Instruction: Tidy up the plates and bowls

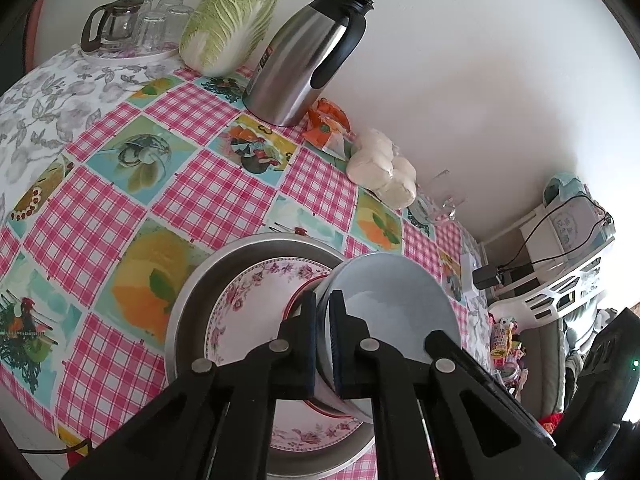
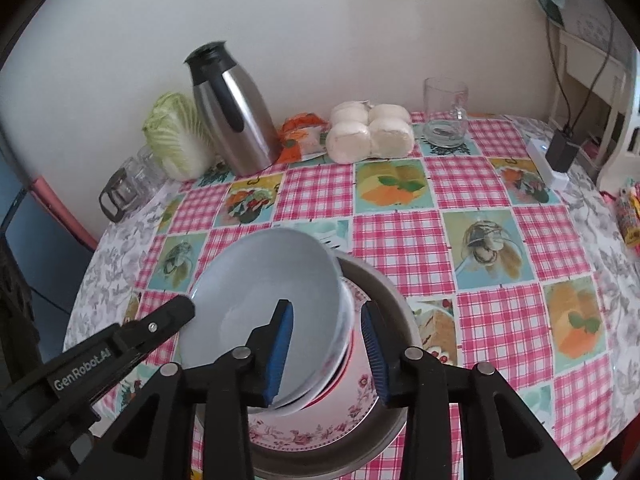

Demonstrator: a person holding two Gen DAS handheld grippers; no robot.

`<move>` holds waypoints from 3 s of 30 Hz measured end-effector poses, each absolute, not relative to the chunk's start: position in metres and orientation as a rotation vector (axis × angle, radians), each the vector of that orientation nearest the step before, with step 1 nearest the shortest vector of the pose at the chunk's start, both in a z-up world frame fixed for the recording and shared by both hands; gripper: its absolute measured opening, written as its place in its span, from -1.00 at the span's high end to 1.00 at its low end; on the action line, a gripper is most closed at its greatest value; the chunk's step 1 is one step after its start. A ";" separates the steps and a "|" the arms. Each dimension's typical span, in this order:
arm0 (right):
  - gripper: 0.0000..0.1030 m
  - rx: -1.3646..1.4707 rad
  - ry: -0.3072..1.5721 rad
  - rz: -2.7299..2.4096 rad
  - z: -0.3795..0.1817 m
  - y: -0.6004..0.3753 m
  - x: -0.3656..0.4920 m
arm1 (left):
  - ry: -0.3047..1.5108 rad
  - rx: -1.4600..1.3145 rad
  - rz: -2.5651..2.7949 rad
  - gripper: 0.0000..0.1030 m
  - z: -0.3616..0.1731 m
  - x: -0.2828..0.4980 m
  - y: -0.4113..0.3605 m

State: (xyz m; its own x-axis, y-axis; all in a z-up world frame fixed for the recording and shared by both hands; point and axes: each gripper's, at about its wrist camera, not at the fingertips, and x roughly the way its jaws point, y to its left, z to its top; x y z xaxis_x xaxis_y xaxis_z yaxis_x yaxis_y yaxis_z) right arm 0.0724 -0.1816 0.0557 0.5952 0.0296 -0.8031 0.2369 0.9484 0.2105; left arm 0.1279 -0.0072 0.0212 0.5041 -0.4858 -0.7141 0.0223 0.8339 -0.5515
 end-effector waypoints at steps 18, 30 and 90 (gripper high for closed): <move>0.70 0.346 0.951 -0.089 0.046 -0.189 0.075 | 0.984 -0.468 -0.323 0.49 0.033 0.121 -0.008; 0.15 0.300 0.937 -0.120 0.058 -0.188 0.064 | 0.950 -0.364 -0.242 -0.41 0.042 0.111 0.001; -1.00 0.189 0.906 -0.154 0.024 -0.166 -0.038 | 1.044 0.030 0.034 -0.91 -0.010 0.009 0.009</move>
State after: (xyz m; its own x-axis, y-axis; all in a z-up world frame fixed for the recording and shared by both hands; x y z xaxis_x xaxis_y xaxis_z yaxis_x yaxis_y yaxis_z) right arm -0.0382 -0.1658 0.0238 0.6080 -0.0526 -0.7922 0.2117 0.9724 0.0980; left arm 0.0085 0.0090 -0.0097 0.5019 0.0420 -0.8639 -0.0138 0.9991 0.0406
